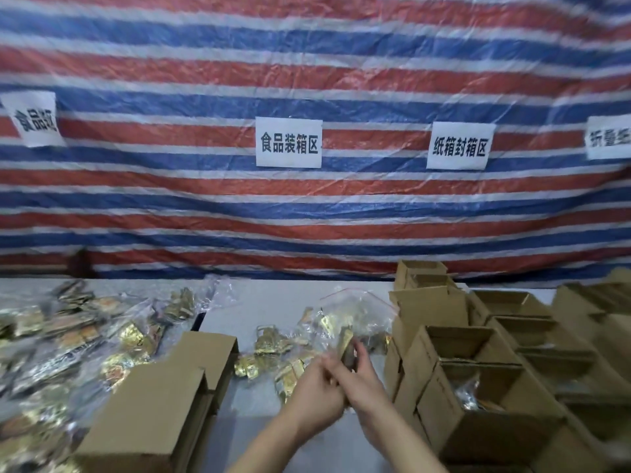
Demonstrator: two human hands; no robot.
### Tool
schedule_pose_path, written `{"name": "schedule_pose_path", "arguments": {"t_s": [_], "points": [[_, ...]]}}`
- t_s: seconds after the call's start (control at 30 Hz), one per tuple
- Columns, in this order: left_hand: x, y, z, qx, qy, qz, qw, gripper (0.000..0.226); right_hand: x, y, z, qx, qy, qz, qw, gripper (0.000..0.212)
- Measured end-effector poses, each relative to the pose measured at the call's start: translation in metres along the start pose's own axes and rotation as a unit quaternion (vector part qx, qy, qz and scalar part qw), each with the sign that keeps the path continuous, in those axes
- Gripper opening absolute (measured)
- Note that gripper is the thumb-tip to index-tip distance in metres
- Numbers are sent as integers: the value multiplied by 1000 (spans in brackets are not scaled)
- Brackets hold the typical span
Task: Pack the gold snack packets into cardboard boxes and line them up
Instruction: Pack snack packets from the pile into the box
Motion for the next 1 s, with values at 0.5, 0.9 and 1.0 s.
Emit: {"name": "schedule_pose_path", "arguments": {"t_s": [0.5,0.9,1.0], "points": [[11,93,13,-58,-169,104,978,101,-60,75,-55,59,-143,-27,988,44],[13,192,170,-260,-211,95,938,55,-80,71,-153,92,446,54,889,94],[15,193,177,-264,-160,54,949,46,-69,64,-178,75,510,72,854,78]]}}
Point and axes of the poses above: each hand's wrist, its own y-axis away from the middle knuckle, its own x-axis out of the palm, z = x × y, the point moved 6 cm from there along -y, towards the middle knuckle, and after that the axes turned 11 degrees about x, right-handed, at the moved point
